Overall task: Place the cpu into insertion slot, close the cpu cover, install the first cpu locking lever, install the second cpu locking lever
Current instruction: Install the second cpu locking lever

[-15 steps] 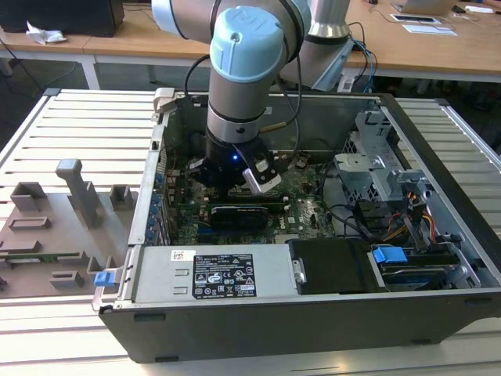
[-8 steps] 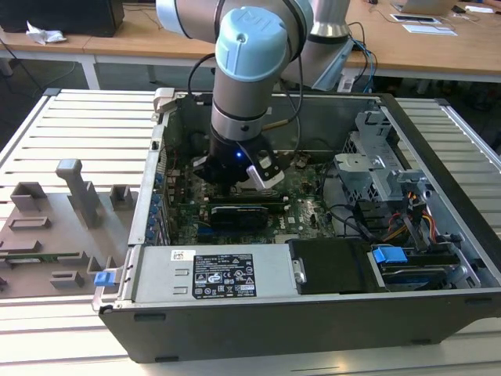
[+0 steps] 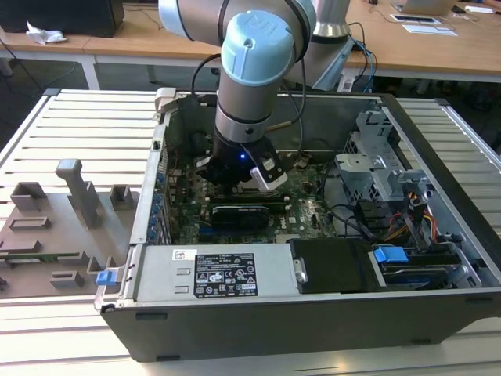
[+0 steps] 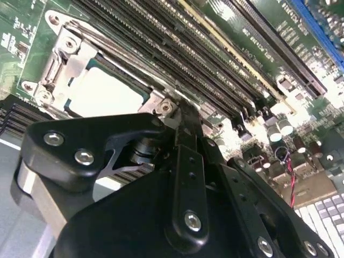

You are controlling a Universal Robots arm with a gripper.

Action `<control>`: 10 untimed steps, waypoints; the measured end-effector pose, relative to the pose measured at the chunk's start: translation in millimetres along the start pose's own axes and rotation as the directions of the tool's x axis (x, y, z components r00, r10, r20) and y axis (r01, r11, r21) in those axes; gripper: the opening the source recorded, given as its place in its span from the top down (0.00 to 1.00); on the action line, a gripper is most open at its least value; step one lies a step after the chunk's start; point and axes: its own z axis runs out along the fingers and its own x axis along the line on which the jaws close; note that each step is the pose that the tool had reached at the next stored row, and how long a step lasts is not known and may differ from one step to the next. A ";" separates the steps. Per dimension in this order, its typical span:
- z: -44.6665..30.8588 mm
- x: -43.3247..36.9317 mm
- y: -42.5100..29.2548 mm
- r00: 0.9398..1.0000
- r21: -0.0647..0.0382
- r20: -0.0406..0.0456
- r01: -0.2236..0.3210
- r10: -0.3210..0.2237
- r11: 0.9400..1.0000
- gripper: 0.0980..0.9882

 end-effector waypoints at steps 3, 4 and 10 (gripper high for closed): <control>-1.3 2.9 -0.2 1.000 0.012 -0.005 -0.003 0.003 1.000 0.99; -1.2 2.9 -0.1 1.000 0.012 -0.005 -0.003 0.003 1.000 0.99; -1.2 2.9 -0.1 1.000 0.012 -0.005 -0.003 0.003 1.000 0.99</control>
